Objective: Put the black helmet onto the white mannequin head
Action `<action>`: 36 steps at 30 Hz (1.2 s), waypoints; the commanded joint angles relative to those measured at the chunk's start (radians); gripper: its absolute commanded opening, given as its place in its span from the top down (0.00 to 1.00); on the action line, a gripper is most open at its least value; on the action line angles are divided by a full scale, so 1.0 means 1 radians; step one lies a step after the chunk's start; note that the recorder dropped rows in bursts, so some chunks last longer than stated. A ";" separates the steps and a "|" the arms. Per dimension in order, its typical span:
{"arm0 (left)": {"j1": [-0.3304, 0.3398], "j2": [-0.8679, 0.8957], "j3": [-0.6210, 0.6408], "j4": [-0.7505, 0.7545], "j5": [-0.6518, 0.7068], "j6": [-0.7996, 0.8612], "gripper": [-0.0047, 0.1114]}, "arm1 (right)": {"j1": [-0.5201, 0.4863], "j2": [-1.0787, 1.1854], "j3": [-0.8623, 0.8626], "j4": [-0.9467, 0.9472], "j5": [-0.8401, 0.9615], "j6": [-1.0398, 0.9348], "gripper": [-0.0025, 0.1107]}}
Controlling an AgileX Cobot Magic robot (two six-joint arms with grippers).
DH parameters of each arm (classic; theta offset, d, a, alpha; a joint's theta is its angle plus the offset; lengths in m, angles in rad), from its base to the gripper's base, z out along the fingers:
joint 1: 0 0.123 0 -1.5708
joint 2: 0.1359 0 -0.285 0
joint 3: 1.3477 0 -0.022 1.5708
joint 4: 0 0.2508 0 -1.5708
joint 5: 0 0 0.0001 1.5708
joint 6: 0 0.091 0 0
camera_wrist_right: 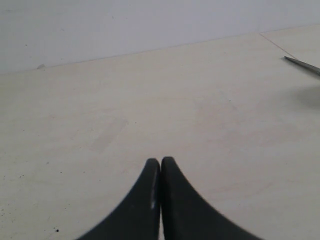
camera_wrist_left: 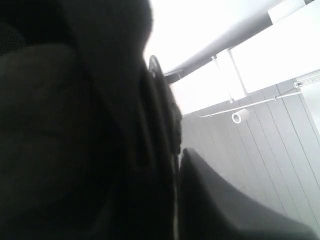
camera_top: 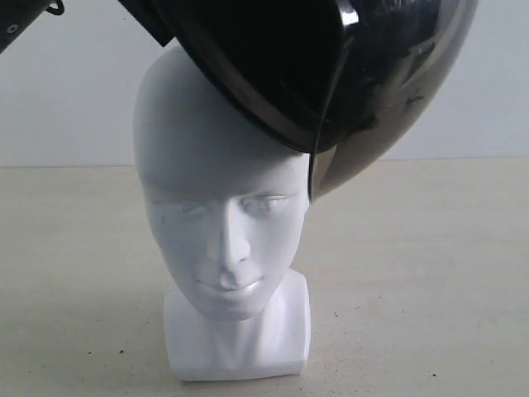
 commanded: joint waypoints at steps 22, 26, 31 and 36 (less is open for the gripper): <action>0.156 -0.094 0.164 -0.076 -0.082 0.026 0.92 | 0.000 -0.004 -0.001 -0.003 -0.003 -0.004 0.98; 0.183 -0.094 0.194 -0.076 -0.082 0.026 0.92 | 0.000 -0.004 -0.001 -0.003 -0.003 -0.004 0.98; 0.219 -0.094 0.203 -0.063 -0.082 0.026 0.92 | 0.000 -0.004 -0.001 -0.003 -0.003 -0.004 0.98; 0.219 -0.086 0.203 -0.061 -0.082 0.037 0.92 | 0.000 -0.004 -0.001 -0.003 -0.003 -0.004 0.98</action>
